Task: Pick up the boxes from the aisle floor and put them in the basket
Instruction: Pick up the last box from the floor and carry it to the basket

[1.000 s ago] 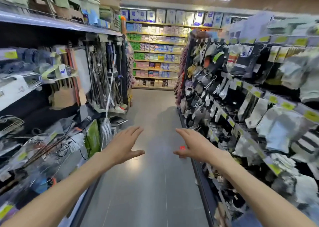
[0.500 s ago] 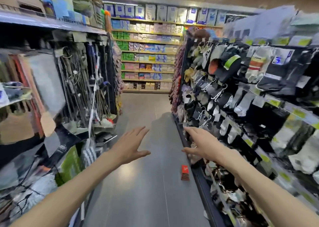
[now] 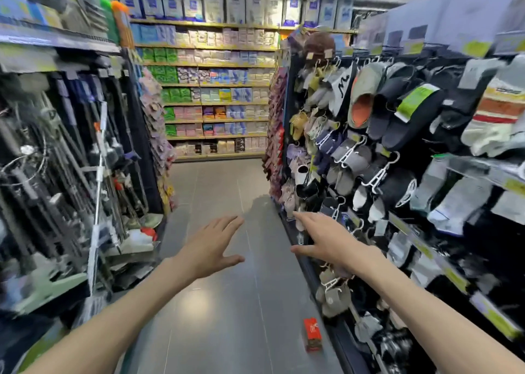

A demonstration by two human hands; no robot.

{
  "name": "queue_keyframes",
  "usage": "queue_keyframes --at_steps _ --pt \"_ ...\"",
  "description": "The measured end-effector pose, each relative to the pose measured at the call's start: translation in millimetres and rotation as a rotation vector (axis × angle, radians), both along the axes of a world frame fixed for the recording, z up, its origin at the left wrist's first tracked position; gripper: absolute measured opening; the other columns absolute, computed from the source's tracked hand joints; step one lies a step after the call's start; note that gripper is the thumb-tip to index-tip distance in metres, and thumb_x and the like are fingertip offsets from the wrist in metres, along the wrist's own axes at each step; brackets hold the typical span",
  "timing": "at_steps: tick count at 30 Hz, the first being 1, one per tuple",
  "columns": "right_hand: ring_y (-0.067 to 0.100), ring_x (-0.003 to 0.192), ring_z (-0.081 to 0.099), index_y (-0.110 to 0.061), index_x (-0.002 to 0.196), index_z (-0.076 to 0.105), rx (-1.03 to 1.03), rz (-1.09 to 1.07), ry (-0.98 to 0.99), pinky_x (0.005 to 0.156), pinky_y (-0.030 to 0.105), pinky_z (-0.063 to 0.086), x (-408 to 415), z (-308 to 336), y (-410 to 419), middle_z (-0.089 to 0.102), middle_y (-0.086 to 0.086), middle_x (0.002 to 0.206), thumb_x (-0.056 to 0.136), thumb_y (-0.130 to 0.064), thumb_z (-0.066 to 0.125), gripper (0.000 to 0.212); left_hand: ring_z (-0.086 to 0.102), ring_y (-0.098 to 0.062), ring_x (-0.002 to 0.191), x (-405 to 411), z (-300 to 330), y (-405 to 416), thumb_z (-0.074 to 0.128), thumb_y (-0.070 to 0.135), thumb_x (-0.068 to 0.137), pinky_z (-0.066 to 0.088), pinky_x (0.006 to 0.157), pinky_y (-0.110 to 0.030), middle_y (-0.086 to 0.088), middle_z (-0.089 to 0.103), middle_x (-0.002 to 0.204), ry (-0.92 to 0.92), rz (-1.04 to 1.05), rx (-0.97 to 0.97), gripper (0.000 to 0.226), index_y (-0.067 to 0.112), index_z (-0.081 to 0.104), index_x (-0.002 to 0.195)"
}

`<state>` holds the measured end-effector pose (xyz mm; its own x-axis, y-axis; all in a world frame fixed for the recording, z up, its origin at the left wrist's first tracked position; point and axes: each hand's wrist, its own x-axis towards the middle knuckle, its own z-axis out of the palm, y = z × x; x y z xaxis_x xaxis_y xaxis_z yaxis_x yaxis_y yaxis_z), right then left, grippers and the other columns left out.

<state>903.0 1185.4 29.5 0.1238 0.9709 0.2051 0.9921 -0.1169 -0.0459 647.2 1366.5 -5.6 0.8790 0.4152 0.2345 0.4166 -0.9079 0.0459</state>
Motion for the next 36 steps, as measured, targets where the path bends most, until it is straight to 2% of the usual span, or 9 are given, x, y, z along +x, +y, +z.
queue_keyframes --at_steps 5,11,17,21,26,29,32,36 --pt "0.027 0.120 0.052 -0.014 0.142 0.037 0.005 -0.059 -0.004 0.099 0.040 0.044 71 1 87 0.055 0.005 0.134 0.080 -0.067 0.062 0.085 0.028 -0.024 0.142 81 0 97 0.058 0.065 0.086 0.025 0.115 -0.036 -0.002 0.025 0.160 -0.011 -0.060 -0.025 0.091 0.023 0.017 0.155" --pt "0.025 0.122 0.051 -0.016 0.144 0.037 0.017 -0.259 0.011 0.101 0.038 0.043 156 -17 148 0.055 0.005 0.136 0.080 -0.065 0.063 0.085 0.028 -0.026 0.143 208 -9 204 0.060 0.063 0.086 0.024 0.116 -0.036 -0.006 0.026 0.159 0.015 -0.282 0.011 0.092 0.018 0.019 0.156" --pt "0.025 0.129 0.048 -0.015 0.149 0.032 -0.007 -0.598 0.126 0.104 0.035 0.040 224 -47 158 0.050 0.005 0.143 0.081 -0.065 0.063 0.090 0.028 -0.024 0.143 351 -30 268 0.040 0.079 0.080 0.030 0.115 -0.041 -0.003 0.026 0.159 0.096 -0.620 0.023 0.096 0.021 0.021 0.154" --pt "0.025 0.134 0.042 -0.019 0.150 0.029 -0.029 -0.840 0.213 0.107 0.039 0.039 241 -67 135 0.044 0.006 0.149 0.082 -0.063 0.064 0.088 0.031 -0.026 0.142 438 -55 271 0.049 0.073 0.083 0.032 0.114 -0.043 -0.005 0.032 0.156 0.140 -0.840 -0.009 0.092 0.018 0.026 0.153" --pt "0.023 0.141 0.033 -0.026 0.154 0.017 -0.108 -1.062 0.366 0.111 0.035 0.031 250 -109 106 0.033 0.003 0.156 0.087 -0.065 0.057 0.087 0.029 -0.021 0.142 517 -112 252 0.050 0.072 0.083 0.033 0.113 -0.043 0.000 0.029 0.157 0.230 -1.005 -0.090 0.091 0.022 0.021 0.153" --pt "0.024 0.138 0.036 -0.030 0.154 0.011 -0.156 -1.111 0.443 0.108 0.036 0.035 263 -157 103 0.034 0.003 0.155 0.088 -0.063 0.057 0.088 0.033 -0.022 0.141 543 -160 252 0.042 0.077 0.079 0.037 0.110 -0.045 -0.001 0.033 0.155 0.289 -1.030 -0.144 0.093 0.022 0.026 0.152" --pt "0.025 0.138 0.037 -0.025 0.154 0.016 -0.209 -1.145 0.521 0.108 0.038 0.036 273 -219 113 0.034 0.006 0.156 0.086 -0.065 0.057 0.089 0.038 -0.025 0.137 558 -216 262 0.037 0.078 0.077 0.038 0.109 -0.044 -0.004 0.038 0.153 0.358 -1.022 -0.205 0.095 0.019 0.031 0.151" --pt "0.024 0.132 0.043 -0.023 0.150 0.026 -0.279 -1.181 0.636 0.104 0.036 0.039 279 -320 134 0.044 0.004 0.147 0.084 -0.062 0.062 0.084 0.041 -0.025 0.134 567 -308 287 0.034 0.079 0.076 0.035 0.110 -0.041 0.000 0.036 0.152 0.453 -0.949 -0.274 0.094 0.023 0.028 0.151"
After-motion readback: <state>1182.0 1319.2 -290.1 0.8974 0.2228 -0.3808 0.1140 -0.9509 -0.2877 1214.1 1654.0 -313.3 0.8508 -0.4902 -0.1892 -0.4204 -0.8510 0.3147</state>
